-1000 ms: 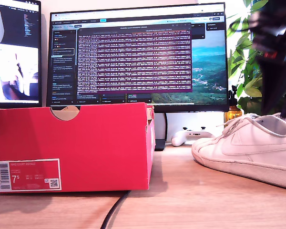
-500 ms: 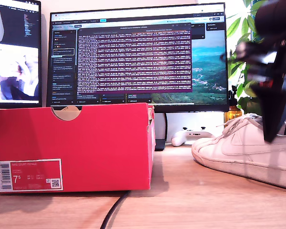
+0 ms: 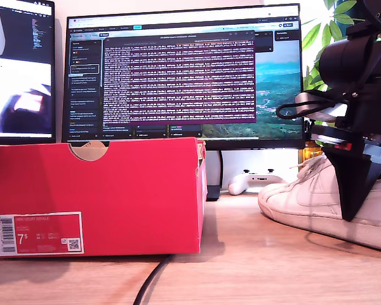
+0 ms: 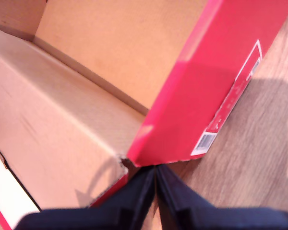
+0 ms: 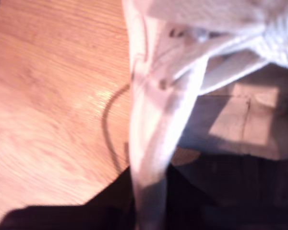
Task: Pack the white shoes by picking the first shoe and placing it inside the red shoebox, left side, then picking and rotating the second shoe and placing it in the shoebox
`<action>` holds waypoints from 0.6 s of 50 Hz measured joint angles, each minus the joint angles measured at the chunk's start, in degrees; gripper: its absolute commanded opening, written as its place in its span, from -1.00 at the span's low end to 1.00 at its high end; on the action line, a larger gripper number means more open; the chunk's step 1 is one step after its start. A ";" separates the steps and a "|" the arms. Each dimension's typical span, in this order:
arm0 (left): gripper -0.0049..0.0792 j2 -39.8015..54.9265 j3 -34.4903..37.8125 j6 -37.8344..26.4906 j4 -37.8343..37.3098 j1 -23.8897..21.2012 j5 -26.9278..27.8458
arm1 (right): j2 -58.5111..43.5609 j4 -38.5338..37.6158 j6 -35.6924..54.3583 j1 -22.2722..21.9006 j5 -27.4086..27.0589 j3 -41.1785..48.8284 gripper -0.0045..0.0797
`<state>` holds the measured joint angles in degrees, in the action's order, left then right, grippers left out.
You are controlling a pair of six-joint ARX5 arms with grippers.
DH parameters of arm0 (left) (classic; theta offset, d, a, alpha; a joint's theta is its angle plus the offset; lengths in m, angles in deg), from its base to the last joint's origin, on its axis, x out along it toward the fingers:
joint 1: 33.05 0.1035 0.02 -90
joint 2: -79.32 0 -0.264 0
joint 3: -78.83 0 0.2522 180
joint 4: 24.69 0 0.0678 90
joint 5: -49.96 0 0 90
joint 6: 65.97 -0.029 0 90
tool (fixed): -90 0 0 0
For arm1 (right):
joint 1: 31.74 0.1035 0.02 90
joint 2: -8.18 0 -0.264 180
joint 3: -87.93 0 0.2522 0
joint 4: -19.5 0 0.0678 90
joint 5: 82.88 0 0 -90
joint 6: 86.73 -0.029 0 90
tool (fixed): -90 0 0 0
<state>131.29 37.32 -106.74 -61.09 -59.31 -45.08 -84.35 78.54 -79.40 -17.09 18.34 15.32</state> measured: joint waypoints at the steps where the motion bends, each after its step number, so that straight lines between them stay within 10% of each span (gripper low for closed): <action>1: -0.93 0.00 0.00 0.02 -0.07 0.00 0.00 | 0.00 0.35 -1.42 0.26 0.39 -0.31 -0.92; 30: -0.93 0.00 0.00 0.00 -0.74 0.00 0.02 | 0.26 4.72 -22.86 12.52 9.44 -25.92 -0.92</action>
<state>131.29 37.32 -106.74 -61.83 -59.31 -45.06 -84.09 83.26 -102.26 -4.56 27.78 -10.60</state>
